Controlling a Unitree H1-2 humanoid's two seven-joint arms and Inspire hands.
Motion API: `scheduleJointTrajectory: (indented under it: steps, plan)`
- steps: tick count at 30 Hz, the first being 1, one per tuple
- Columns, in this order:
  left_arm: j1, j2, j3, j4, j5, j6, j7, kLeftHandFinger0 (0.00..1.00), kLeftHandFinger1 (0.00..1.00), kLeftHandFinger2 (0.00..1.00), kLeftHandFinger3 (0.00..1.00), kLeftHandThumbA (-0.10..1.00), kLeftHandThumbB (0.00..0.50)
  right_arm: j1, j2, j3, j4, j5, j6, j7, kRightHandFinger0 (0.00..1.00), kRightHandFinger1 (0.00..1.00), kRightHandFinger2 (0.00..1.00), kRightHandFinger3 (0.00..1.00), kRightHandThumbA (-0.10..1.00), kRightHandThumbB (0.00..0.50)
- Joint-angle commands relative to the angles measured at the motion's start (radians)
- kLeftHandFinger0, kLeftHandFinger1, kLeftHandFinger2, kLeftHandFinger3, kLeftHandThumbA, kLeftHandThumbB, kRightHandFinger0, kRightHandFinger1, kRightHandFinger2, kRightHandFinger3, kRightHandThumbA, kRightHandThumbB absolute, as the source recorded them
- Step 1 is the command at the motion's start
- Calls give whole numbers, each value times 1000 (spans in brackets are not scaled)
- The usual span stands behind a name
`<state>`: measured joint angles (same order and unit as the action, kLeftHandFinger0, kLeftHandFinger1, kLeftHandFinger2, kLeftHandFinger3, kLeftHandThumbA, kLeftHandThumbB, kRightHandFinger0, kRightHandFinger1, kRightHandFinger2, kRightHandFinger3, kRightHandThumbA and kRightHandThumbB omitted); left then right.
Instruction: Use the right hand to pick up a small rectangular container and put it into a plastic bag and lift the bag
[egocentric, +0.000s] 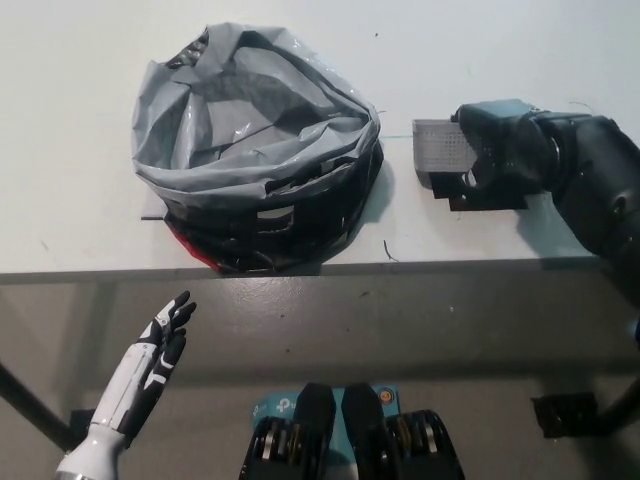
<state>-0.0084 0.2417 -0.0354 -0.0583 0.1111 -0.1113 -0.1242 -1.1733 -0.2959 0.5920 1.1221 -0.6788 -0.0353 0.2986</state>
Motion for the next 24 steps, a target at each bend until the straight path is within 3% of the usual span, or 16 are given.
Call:
scheduleJointTrajectory:
  steps: [1, 2, 3, 6, 8, 12, 16, 24]
  plan:
    - [-9, 20, 11, -31, -3, -15, -5, 1000, 1000, 1000, 1000, 1000, 204, -23, -37, -29, 15, -11, -125, -267, 141, 629, 1000, 971, -100, 178]
    - [-7, 20, 11, -32, -1, -14, -4, 1000, 1000, 1000, 1000, 1000, 204, -23, -37, -28, 15, -16, -129, -289, 131, 620, 993, 974, -100, 177]
    - [-5, 21, 12, -32, 1, -15, -3, 1000, 1000, 1000, 1000, 1000, 203, -24, -40, -30, 5, -25, -140, -334, 114, 607, 980, 978, -100, 140]
    - [-3, 23, 13, -33, -2, -16, -5, 1000, 1000, 1000, 1000, 1000, 192, -22, -55, -63, -36, -9, -209, -431, 103, 578, 941, 902, -100, 138]
    - [3, 23, 14, -34, -6, -16, -6, 1000, 1000, 1000, 1000, 1000, 178, -21, -61, -88, -77, 2, -218, -461, 99, 570, 963, 921, -100, 127]
    - [8, 23, 14, -34, -6, -20, -5, 1000, 1000, 1000, 1000, 1000, 137, -24, -68, -181, -182, 50, -252, -528, 1, 478, 914, 924, -100, 127]
    - [5, 22, 16, -27, -7, -24, -3, 1000, 1000, 1000, 1000, 1000, 134, -33, -69, -254, -246, 87, -257, -528, 0, 467, 868, 1000, -100, 130]
    - [-1, 21, 19, -27, -8, -22, -2, 1000, 1000, 1000, 1000, 1000, 127, -29, -65, -394, -429, 131, -186, -456, 0, 498, 880, 1000, -100, 132]
